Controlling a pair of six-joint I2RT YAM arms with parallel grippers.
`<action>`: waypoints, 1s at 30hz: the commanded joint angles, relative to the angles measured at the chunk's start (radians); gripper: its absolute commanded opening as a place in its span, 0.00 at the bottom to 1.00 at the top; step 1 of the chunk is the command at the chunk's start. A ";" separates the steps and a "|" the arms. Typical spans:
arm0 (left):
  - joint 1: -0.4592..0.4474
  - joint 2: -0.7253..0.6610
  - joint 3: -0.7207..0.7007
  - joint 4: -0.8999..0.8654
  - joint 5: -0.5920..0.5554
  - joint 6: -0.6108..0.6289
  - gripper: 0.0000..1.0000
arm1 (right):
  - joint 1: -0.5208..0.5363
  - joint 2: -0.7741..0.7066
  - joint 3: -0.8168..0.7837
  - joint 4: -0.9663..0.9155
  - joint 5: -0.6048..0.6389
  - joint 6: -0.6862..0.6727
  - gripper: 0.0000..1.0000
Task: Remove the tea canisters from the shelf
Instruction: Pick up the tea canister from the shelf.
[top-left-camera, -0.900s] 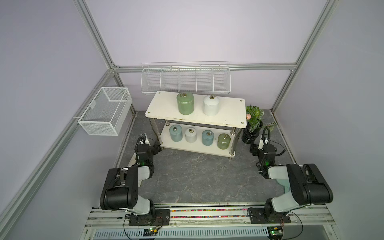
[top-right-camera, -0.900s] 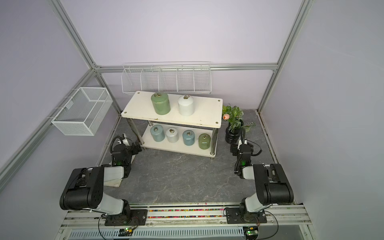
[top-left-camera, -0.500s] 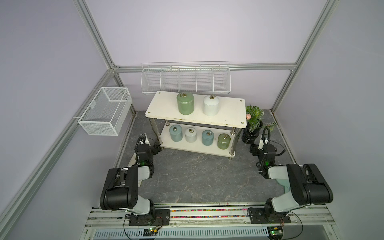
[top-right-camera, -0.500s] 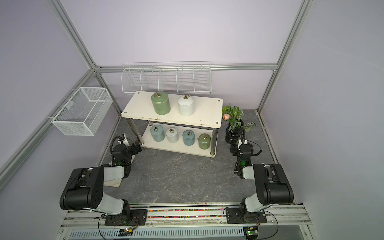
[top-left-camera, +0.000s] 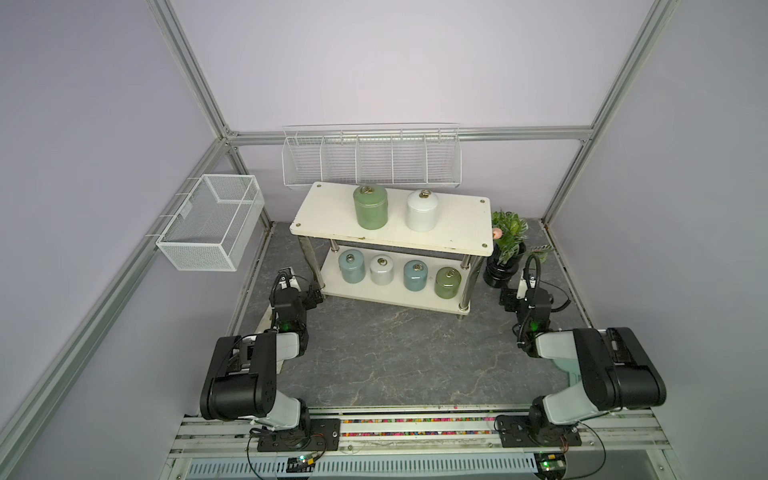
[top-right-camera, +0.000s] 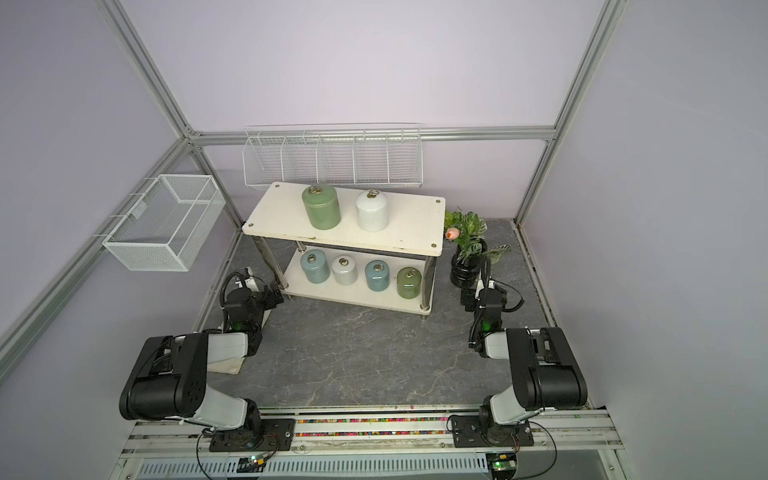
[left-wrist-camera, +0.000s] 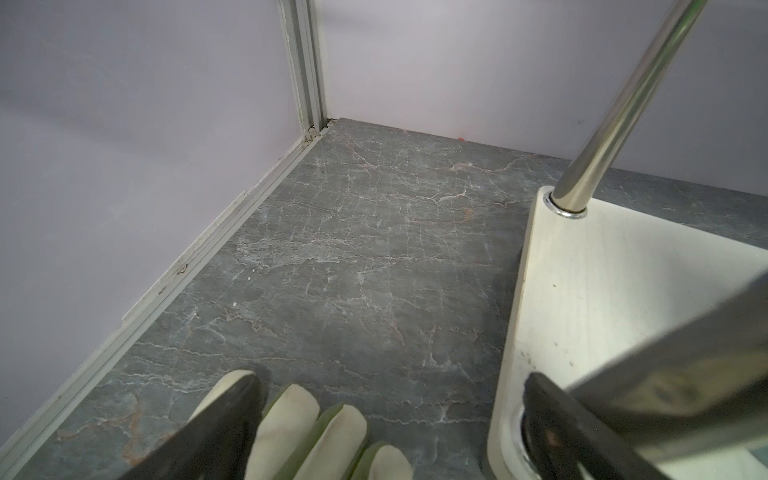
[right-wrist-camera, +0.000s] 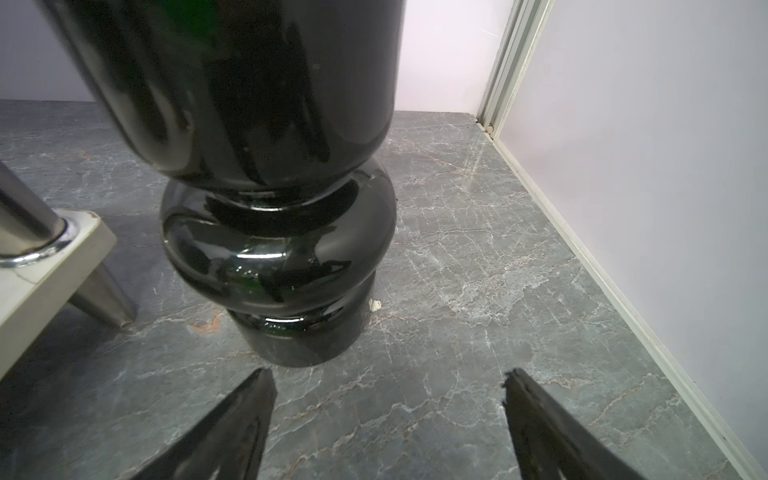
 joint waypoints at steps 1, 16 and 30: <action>-0.011 0.004 0.020 0.000 0.010 0.014 1.00 | -0.006 0.007 0.003 0.014 -0.006 0.007 0.89; -0.011 0.004 0.020 -0.001 0.011 0.014 1.00 | -0.005 0.007 0.003 0.014 -0.006 0.007 0.89; -0.013 -0.190 0.067 -0.253 -0.062 -0.010 1.00 | -0.004 -0.122 0.009 -0.109 -0.022 -0.003 0.89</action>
